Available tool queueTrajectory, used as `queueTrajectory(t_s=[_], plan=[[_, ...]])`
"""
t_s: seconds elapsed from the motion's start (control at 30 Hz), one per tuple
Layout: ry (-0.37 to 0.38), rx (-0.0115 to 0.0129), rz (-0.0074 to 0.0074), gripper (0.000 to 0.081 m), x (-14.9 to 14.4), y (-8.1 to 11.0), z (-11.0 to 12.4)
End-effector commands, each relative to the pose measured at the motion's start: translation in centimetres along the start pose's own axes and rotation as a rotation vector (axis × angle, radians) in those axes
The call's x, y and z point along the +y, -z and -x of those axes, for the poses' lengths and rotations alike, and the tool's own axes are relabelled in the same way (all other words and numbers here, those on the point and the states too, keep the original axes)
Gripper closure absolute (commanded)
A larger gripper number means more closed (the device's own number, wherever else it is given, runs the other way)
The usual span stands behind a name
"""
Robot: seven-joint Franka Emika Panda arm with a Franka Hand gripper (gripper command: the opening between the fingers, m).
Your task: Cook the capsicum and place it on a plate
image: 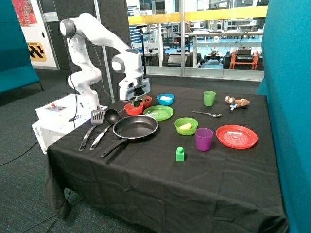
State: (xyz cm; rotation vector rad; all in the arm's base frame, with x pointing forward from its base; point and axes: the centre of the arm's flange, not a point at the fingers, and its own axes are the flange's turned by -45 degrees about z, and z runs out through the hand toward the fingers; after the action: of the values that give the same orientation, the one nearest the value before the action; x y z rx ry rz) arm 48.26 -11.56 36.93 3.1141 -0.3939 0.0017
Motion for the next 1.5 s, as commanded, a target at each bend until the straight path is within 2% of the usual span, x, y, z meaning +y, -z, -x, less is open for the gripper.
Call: queueTrajectory(t_s=[0.0, 0.17, 0.63, 1.1, 1.37, 1.4, 1.43, 1.47], plan=[[-0.060, -0.0015, -0.0024, 0.0808, 2.3, -0.3, -1.8], [-0.075, -0.0015, -0.0024, 0.0808, 3.2, -0.9, -2.6], [-0.111, -0.0015, -0.0024, 0.0808, 5.2, -4.5, -4.3], [-0.130, -0.0016, -0.0024, 0.0808, 7.9, -5.0, -6.4], [-0.130, -0.0016, -0.0024, 0.0808, 8.3, -6.7, -5.9], [-0.129, -0.0016, -0.0024, 0.0785, 8.3, -6.7, -5.9], [-0.126, -0.0016, -0.0024, 0.0722, 8.2, -6.8, -5.8], [-0.123, -0.0016, -0.0024, 0.0603, 8.2, -6.9, -5.8]])
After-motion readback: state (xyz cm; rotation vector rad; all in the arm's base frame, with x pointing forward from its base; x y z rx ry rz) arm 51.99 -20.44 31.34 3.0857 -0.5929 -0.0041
